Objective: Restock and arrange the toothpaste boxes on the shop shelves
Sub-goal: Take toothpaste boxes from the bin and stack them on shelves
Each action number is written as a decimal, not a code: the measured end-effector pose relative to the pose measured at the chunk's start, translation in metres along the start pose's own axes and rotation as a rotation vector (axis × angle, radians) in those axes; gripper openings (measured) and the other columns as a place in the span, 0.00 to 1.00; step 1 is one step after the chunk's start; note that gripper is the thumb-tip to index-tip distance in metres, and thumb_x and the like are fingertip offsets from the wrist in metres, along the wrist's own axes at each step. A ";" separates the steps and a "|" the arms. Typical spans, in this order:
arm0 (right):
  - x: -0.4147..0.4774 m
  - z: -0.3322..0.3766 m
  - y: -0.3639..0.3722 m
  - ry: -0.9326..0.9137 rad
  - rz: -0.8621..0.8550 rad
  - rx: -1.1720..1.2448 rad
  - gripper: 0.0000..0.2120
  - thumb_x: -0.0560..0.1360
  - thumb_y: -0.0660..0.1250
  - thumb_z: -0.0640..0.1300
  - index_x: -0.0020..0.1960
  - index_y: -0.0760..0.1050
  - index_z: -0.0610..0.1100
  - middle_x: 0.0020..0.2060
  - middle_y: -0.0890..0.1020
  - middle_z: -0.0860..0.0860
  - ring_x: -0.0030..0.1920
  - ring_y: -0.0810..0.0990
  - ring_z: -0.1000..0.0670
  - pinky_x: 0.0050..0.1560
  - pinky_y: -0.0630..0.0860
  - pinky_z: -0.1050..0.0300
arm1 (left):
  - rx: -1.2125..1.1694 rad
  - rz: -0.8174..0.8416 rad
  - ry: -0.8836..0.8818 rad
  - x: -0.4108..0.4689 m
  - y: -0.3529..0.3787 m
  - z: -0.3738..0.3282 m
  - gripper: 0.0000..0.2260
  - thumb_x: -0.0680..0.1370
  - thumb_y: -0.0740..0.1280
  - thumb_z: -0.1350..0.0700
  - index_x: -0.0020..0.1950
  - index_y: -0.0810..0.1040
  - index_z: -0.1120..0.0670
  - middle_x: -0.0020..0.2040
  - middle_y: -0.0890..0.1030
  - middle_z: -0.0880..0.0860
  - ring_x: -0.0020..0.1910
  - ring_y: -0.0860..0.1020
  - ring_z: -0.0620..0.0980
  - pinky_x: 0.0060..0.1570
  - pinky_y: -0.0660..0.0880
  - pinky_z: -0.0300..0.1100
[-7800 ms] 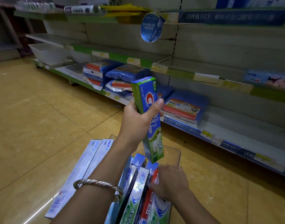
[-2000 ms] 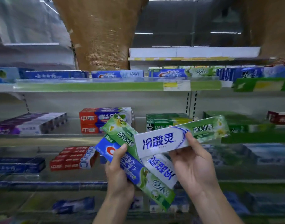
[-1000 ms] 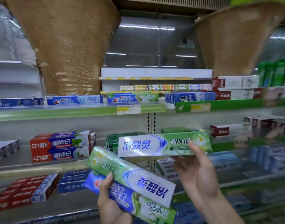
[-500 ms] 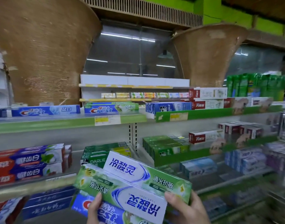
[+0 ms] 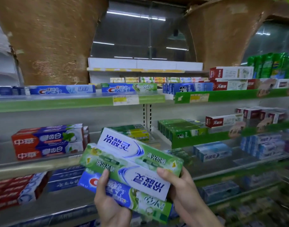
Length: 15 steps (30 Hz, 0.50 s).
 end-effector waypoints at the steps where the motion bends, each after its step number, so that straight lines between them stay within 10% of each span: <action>1: 0.002 0.000 0.006 -0.008 0.005 -0.008 0.26 0.58 0.74 0.38 0.56 0.76 0.39 0.45 0.86 0.41 0.41 0.85 0.41 0.38 0.81 0.49 | 0.007 0.010 0.001 0.000 -0.001 -0.004 0.25 0.68 0.66 0.47 0.63 0.77 0.52 0.57 0.83 0.57 0.52 0.81 0.57 0.51 0.75 0.54; 10: 0.018 0.038 0.066 -0.154 0.132 -0.095 0.21 0.59 0.73 0.39 0.51 0.74 0.42 0.42 0.85 0.46 0.40 0.85 0.47 0.40 0.83 0.49 | -0.045 0.123 0.152 0.017 0.027 -0.053 0.21 0.76 0.62 0.49 0.67 0.74 0.54 0.66 0.77 0.58 0.65 0.74 0.60 0.67 0.68 0.58; 15: 0.011 0.072 0.094 -0.222 0.236 -0.081 0.21 0.60 0.72 0.38 0.52 0.73 0.40 0.43 0.84 0.46 0.41 0.84 0.47 0.45 0.83 0.47 | -0.049 0.303 0.229 0.018 0.079 -0.083 0.12 0.78 0.60 0.50 0.55 0.77 0.54 0.55 0.80 0.56 0.53 0.78 0.57 0.60 0.74 0.53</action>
Point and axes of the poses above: each hand's wrist, its own x-axis towards the middle knuckle, its own y-axis out of the palm, z = x × y, the point moved 10 cm from there along x, towards the middle knuckle
